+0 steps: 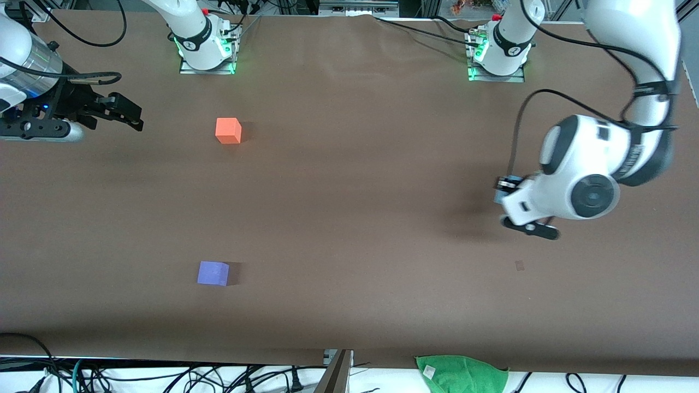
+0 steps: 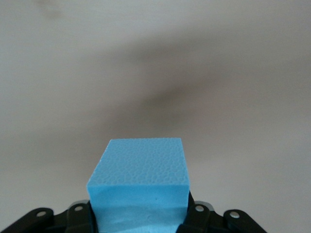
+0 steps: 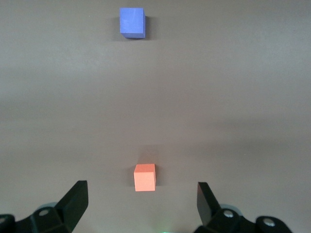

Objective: Place blue block between orange and purple blocks
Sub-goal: 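Lift and carry the blue cube with the left gripper toward the table middle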

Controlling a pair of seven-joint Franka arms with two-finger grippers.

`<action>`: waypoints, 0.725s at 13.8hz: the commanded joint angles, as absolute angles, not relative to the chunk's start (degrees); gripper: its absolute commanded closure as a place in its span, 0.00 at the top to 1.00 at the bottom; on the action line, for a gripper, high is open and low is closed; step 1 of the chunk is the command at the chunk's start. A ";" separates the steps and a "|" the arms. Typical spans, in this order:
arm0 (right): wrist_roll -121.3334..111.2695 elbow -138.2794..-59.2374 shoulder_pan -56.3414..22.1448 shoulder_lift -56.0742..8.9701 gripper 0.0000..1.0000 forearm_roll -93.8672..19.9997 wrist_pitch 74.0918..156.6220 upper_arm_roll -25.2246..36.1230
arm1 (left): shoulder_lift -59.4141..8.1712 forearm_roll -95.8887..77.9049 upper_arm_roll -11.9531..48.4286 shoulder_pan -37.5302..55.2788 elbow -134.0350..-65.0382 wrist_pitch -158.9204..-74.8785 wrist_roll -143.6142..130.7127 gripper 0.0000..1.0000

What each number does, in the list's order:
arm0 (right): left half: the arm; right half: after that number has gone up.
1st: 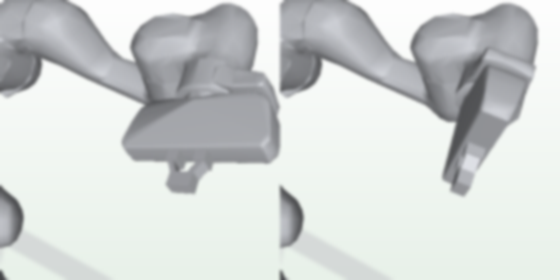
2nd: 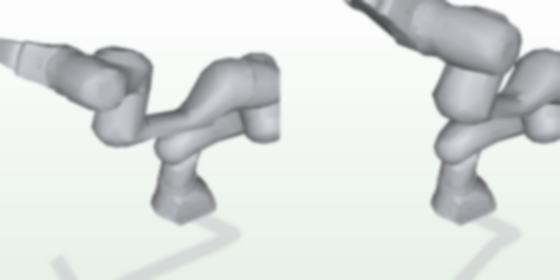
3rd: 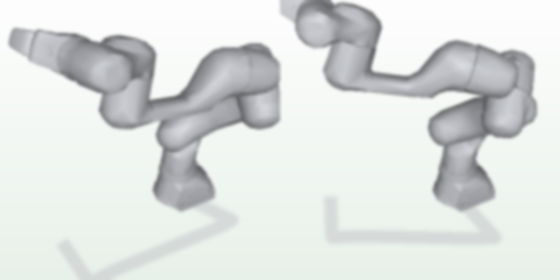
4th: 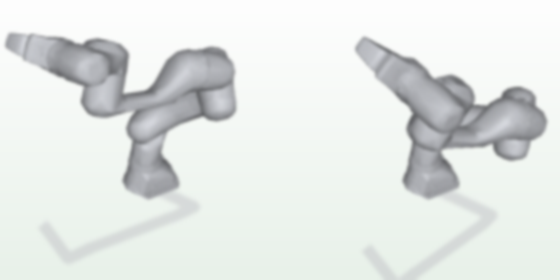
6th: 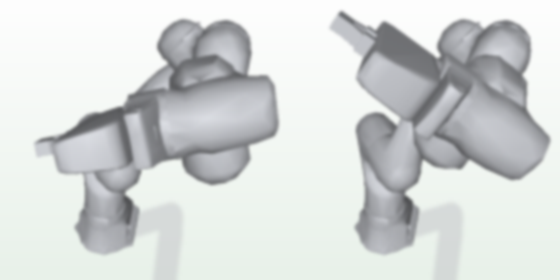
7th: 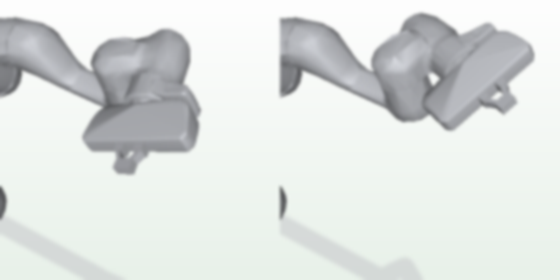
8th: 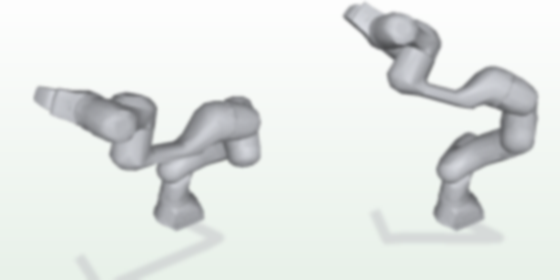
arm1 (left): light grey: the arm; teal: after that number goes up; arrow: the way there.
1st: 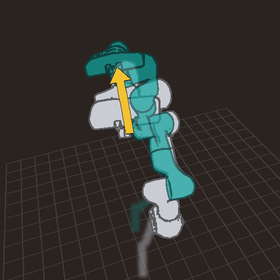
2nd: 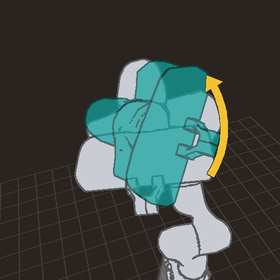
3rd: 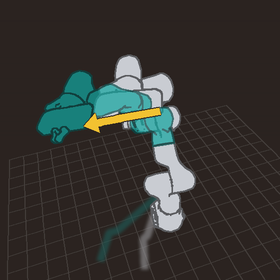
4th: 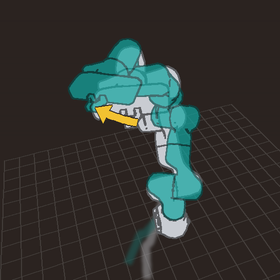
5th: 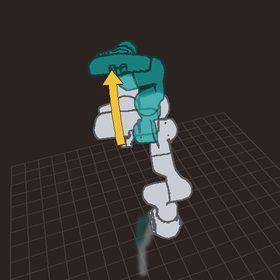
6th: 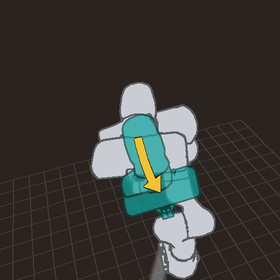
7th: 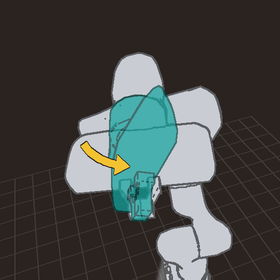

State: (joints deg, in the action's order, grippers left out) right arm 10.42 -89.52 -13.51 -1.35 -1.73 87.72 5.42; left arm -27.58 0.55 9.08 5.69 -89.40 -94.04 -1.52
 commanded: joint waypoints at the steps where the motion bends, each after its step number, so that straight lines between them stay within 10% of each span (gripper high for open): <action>1: 9.58 -90.09 -13.01 -0.97 1.00 -2.64 89.12 5.45 | -32.50 -4.21 8.44 12.45 -84.22 -92.99 -8.93 0.00; 10: 9.67 -89.83 -12.92 -1.05 0.99 -2.20 89.12 5.45 | -47.80 -4.22 8.35 30.40 -76.02 -109.05 -31.97 0.00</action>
State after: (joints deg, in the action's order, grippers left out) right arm 10.42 -89.53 -13.48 -1.53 -1.71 88.79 5.56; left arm -44.74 -3.56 9.16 28.34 -78.61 -107.44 -28.08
